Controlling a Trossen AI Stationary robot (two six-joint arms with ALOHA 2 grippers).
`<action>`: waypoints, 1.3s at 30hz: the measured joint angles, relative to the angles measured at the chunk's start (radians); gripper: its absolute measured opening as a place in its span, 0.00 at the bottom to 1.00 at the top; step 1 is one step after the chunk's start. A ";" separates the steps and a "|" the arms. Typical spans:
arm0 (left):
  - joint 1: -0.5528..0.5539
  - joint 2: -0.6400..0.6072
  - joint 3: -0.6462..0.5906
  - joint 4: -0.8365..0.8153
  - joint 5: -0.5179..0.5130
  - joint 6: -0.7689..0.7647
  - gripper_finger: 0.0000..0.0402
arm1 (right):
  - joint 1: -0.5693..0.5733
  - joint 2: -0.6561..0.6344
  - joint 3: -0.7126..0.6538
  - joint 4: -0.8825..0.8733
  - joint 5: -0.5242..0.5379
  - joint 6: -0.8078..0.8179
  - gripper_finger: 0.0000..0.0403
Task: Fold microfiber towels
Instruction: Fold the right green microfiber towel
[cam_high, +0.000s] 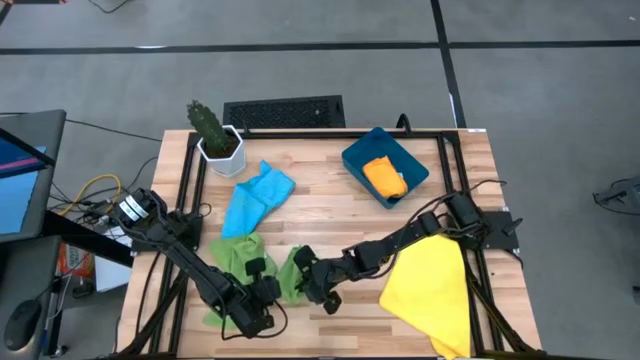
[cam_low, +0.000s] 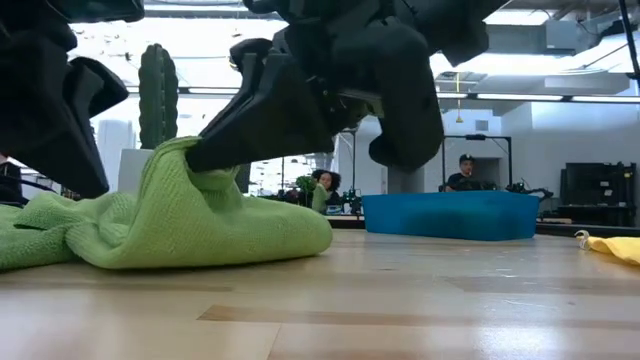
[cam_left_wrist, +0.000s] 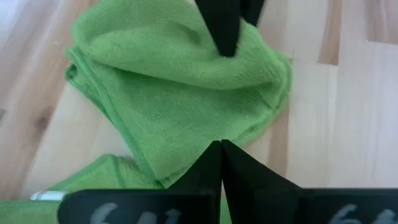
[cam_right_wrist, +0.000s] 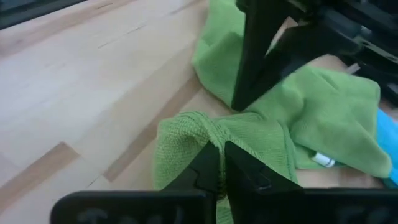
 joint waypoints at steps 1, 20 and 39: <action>0.000 0.000 0.000 -0.001 -0.006 0.000 0.00 | -0.003 0.000 0.000 0.000 -0.003 -0.008 0.12; 0.001 0.000 0.000 -0.025 -0.004 -0.001 0.00 | -0.009 0.000 0.000 0.138 -0.039 -0.076 0.59; 0.001 0.000 0.000 -0.081 0.003 -0.010 0.00 | 0.024 -0.186 0.000 -0.374 0.156 0.159 0.56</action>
